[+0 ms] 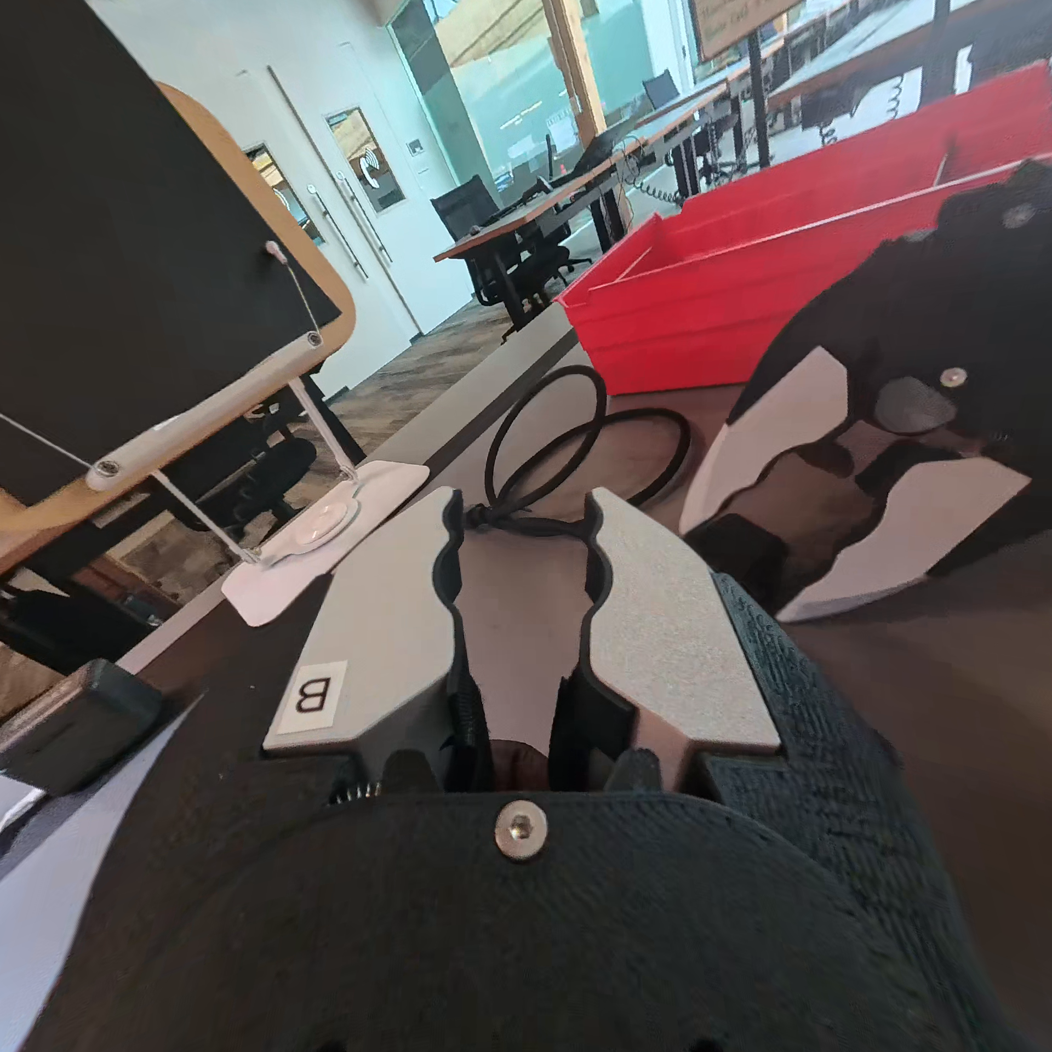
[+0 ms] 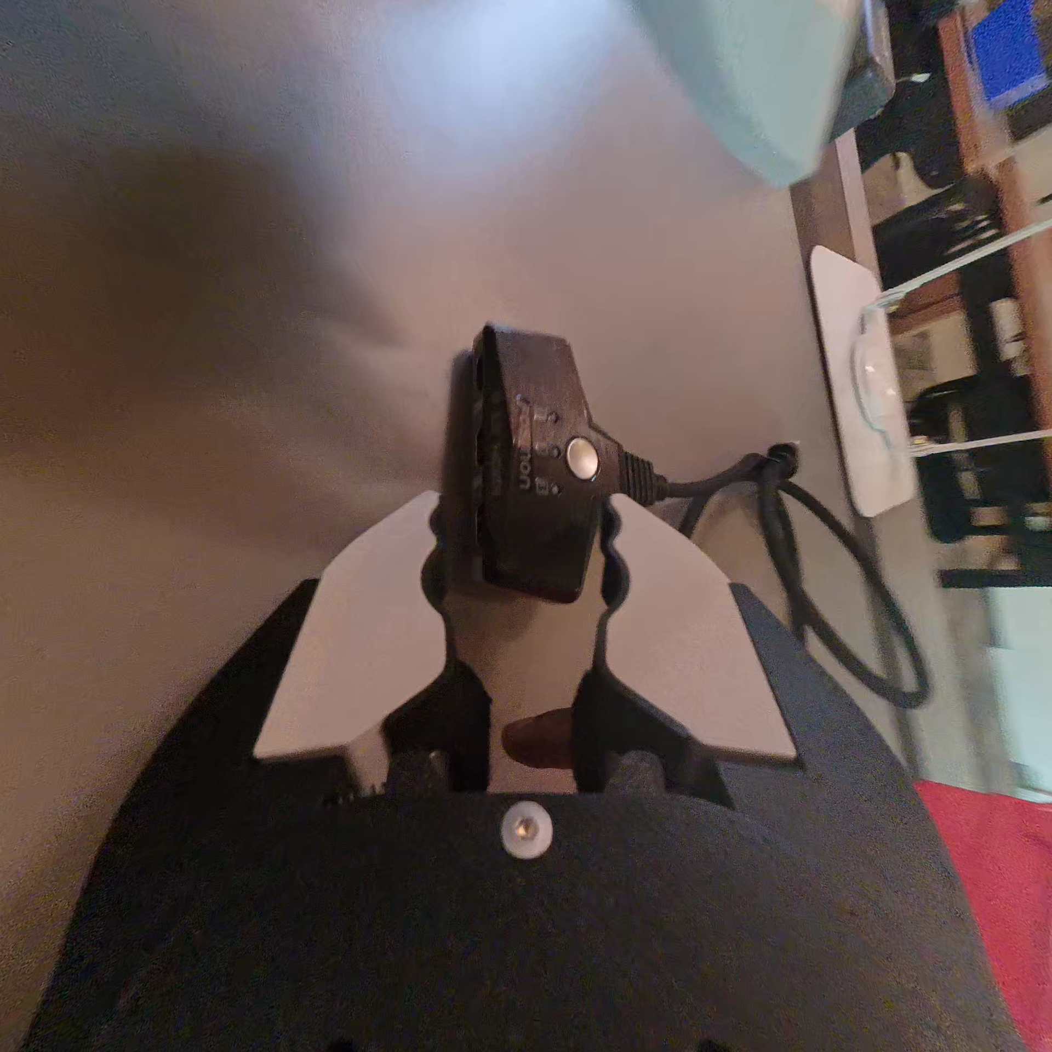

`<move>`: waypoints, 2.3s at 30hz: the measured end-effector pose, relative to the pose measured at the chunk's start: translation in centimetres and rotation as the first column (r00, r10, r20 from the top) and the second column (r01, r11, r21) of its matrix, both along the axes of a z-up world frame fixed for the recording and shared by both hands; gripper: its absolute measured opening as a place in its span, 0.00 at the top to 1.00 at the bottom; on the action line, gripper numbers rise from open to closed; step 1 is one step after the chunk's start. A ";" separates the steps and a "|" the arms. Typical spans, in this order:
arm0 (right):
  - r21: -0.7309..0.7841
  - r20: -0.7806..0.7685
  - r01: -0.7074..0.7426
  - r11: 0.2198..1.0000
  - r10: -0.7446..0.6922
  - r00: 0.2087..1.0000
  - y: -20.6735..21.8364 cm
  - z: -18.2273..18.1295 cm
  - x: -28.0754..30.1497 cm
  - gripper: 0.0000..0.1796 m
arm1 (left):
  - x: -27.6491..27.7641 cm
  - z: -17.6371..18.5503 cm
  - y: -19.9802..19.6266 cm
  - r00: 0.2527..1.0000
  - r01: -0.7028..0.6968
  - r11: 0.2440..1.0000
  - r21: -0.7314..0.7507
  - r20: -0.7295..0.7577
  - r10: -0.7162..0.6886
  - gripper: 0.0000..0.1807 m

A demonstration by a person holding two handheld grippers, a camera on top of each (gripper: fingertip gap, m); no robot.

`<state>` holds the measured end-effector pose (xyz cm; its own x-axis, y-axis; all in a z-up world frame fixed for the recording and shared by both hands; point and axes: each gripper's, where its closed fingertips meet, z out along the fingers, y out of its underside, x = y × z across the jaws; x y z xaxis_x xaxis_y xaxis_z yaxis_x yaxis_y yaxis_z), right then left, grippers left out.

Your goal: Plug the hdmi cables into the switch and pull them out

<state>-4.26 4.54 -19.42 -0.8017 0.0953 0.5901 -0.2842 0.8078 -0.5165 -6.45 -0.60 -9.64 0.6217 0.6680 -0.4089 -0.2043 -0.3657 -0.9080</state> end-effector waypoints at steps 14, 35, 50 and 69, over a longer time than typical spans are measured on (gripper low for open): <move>-0.811 -0.111 -0.126 0.571 0.060 0.992 -1.1 13.0 0.5 0.29 | 0.8 1.0 0.4 0.996 0.086 0.987 0.137 -0.013 -0.085 0.78; -0.846 -0.302 -0.260 0.465 -0.017 0.953 0.7 18.4 2.9 0.27 | 7.7 10.4 -7.0 0.981 -0.034 0.910 0.413 -0.159 0.109 0.74; -0.830 -0.255 -0.230 0.509 0.021 0.967 -1.1 16.4 3.0 0.29 | 23.7 -0.7 -42.2 0.412 -0.873 0.136 0.468 0.559 0.719 0.69; -0.724 -0.365 -0.310 0.616 0.040 0.930 -2.0 15.5 4.0 0.33 | 22.5 -6.7 -42.8 -0.030 -0.996 0.019 -0.082 0.560 0.828 0.68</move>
